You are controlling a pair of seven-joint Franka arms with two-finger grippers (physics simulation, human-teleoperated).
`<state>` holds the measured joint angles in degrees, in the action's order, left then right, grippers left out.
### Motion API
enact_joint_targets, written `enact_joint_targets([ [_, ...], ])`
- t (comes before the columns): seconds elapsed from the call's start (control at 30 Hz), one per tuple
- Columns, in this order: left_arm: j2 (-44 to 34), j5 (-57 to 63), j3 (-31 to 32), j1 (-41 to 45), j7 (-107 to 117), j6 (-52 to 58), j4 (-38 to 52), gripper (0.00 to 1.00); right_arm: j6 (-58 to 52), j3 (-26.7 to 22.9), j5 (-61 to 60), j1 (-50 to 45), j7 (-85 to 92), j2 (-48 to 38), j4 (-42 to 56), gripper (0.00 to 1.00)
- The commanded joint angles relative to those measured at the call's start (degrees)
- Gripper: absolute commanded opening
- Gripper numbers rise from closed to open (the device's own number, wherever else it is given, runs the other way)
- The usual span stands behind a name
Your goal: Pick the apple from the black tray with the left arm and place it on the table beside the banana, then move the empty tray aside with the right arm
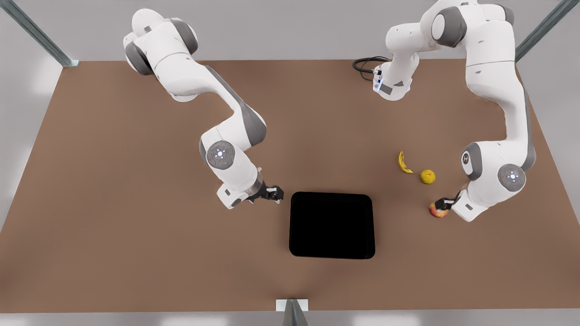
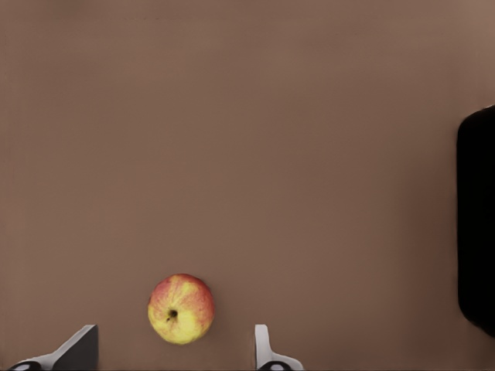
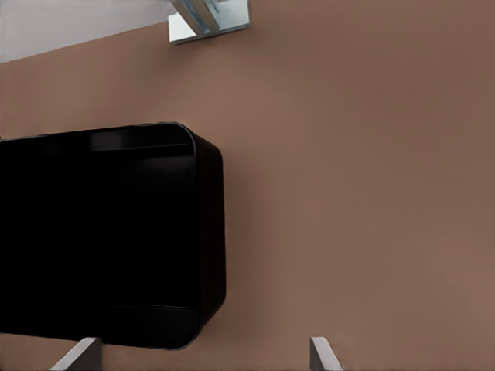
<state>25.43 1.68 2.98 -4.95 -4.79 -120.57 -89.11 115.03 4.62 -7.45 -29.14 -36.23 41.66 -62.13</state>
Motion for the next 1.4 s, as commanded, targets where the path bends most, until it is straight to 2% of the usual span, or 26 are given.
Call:
enact_joint_targets([
  [0.0,-1.1,-7.6,1.8,0.1,5.7,23.2,10.0,1.00,8.6,0.3,0.7,-0.3,-26.6,1.1,0.2,1.00],
  [0.07,-7.8,-4.7,1.8,0.1,5.5,26.3,7.7,1.00,9.8,2.0,0.8,-0.3,-26.8,3.7,1.5,1.00],
  [0.17,-8.0,-2.4,1.4,-0.3,5.8,25.2,8.0,1.00,13.8,3.9,3.6,-1.1,-26.3,7.1,2.5,1.00],
  [0.33,-7.2,-5.7,1.1,-2.0,5.5,25.7,7.8,1.00,21.1,4.6,6.4,-1.2,-23.5,14.1,7.9,1.00],
  [0.43,-7.2,-7.0,1.4,-2.3,5.6,24.9,14.8,1.00,21.3,5.2,6.5,-1.4,-16.9,15.6,8.0,1.00],
  [0.5,-10.0,-7.1,1.6,-1.9,6.3,32.0,14.6,1.00,21.3,5.5,6.5,-1.4,-10.9,16.5,8.0,1.00],
  [0.53,-11.9,-6.6,1.4,-1.9,6.2,32.0,14.6,1.00,21.3,5.5,6.5,-1.4,-8.6,17.0,8.1,1.00],
  [0.63,-11.2,-6.2,1.8,0.0,6.3,31.0,14.0,1.00,23.8,5.4,6.5,-1.4,-4.9,19.2,8.2,1.00],
  [0.67,-10.7,-2.6,1.8,2.0,6.2,29.6,14.0,1.00,24.0,5.3,6.5,-1.4,-4.1,19.9,8.3,1.00],
  [0.77,-7.2,-3.9,2.8,6.6,6.1,22.2,14.4,1.00,24.1,5.3,6.5,-1.4,-2.2,21.4,8.2,1.00],
  [0.83,-7.4,-3.8,2.4,2.1,2.7,24.8,13.5,1.00,24.0,5.7,8.1,-2.2,-2.3,21.8,8.2,1.00],
  [0.87,-13.3,-3.8,1.5,1.4,2.6,21.3,4.8,1.00,24.0,5.7,8.1,-2.3,-2.2,21.9,8.2,1.00],
  [0.9,-16.4,-0.1,1.5,1.5,2.5,16.8,0.5,1.00,24.0,6.3,8.1,-2.4,-2.5,22.6,8.1,1.00],
  [1.0,-12.3,2.3,2.1,5.7,2.8,16.9,1.3,1.00,24.0,5.8,8.1,-2.3,-2.1,23.6,8.1,1.00],
  [1.03,-12.9,3.2,2.0,5.7,3.5,22.7,1.3,1.00,24.0,5.7,8.1,-1.5,-1.6,23.7,8.1,0.99],
  [1.07,-13.7,2.4,2.0,5.7,3.7,29.2,2.8,1.00,23.9,5.6,8.1,-1.4,-1.1,23.8,8.0,0.96],
  [1.1,-12.9,2.1,2.0,5.7,3.7,29.8,2.9,1.00,23.8,5.6,8.1,-1.1,-0.9,23.8,8.1,0.87],
  [1.17,-8.7,2.5,2.1,7.8,7.8,29.1,8.4,1.00,23.5,5.7,8.1,-0.8,-0.6,23.8,8.0,0.61],
  [1.2,-6.8,2.6,2.1,9.0,8.5,29.1,10.5,1.00,23.6,5.7,8.1,-0.8,-0.6,23.8,8.1,0.56],
  [1.37,-6.8,2.7,1.6,8.0,8.7,28.7,10.9,1.00,23.5,6.1,8.1,-1.0,-0.6,23.8,8.0,0.30],
])
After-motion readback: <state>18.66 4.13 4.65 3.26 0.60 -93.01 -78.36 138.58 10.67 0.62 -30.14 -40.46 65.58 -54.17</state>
